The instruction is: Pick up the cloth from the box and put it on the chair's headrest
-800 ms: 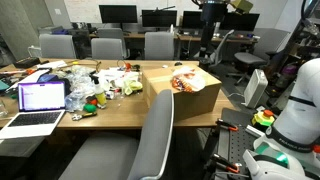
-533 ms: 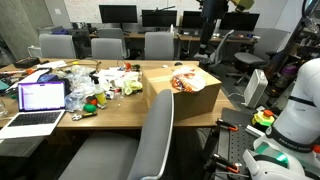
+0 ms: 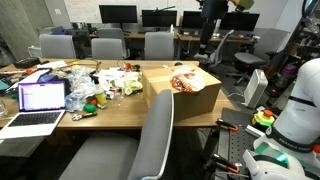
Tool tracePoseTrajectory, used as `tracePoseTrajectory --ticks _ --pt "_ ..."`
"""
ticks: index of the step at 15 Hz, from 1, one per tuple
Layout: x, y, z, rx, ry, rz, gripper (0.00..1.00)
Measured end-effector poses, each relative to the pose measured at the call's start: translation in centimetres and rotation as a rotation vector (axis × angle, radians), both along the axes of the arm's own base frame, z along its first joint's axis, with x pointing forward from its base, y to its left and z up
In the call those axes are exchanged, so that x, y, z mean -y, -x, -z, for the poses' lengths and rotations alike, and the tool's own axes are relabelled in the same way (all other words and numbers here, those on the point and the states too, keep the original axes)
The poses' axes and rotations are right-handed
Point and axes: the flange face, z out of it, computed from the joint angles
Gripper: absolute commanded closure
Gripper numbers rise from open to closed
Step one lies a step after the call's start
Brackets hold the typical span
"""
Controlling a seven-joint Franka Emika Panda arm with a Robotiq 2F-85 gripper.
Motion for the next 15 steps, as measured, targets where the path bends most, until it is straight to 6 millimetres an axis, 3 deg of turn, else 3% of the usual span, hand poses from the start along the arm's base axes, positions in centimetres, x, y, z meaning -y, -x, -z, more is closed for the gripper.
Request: tracePoseTrajectory --ticks 7,15 --pt "1.0 0.0 0.2 -0.003 0.000 0.045 0.00" --pt "7.2 0.6 -0.9 0.033 -0.030 0.227 0.00"
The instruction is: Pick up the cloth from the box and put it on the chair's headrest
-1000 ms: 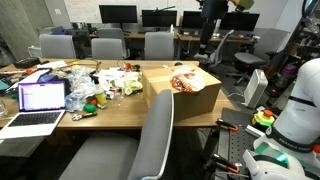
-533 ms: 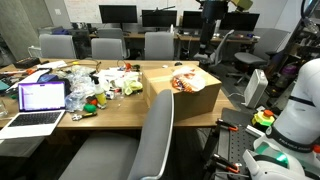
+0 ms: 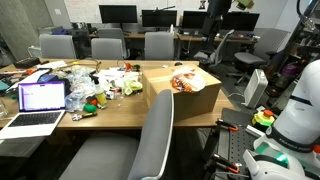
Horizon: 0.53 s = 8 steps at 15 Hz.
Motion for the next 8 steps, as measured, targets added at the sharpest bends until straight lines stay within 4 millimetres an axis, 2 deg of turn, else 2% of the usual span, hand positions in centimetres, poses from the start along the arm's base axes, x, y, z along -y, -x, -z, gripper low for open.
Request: tracePoseTrajectory --ticks 4,8 --pt "1.3 -0.8 -0.6 0.005 0.004 0.029 0.00" --pt "1.7 -3.0 -1.7 0.036 0.043 0.030 0.00"
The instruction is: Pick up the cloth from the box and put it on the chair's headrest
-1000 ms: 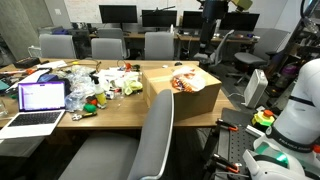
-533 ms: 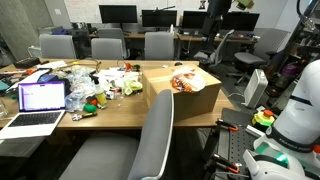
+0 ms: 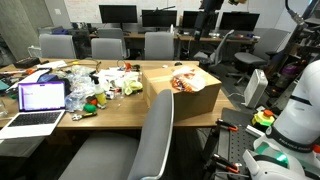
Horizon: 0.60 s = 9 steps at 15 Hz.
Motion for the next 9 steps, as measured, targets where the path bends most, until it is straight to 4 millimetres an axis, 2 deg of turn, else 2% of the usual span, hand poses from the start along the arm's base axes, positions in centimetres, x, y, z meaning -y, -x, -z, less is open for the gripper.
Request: tracePoseTrajectory --ticks 4,9 --pt "1.0 -3.1 -0.3 0.001 0.023 0.028 0.00" --pt "4.1 -7.0 2.6 -0.064 -0.004 0.097 0.00"
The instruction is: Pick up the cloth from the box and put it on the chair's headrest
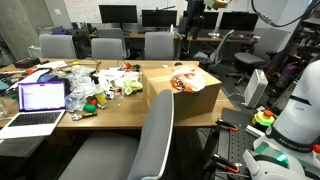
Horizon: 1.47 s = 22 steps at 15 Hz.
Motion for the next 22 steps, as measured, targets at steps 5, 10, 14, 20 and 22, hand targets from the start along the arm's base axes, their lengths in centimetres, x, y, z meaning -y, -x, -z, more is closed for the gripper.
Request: tracePoseTrajectory --ticks 5,10,14,20,22 --pt "3.8 -1.4 4.2 -0.054 -0.107 0.098 0.00" --pt "6.5 -1.7 8.0 -0.095 -0.196 0.183 0.00" --pt "7.5 -2.2 10.4 -0.134 -0.206 0.208 0.00" --pt "7.8 -3.0 12.8 -0.172 -0.204 0.220 0.00" --pt "7.9 -3.3 13.9 -0.186 -0.202 0.222 0.00"
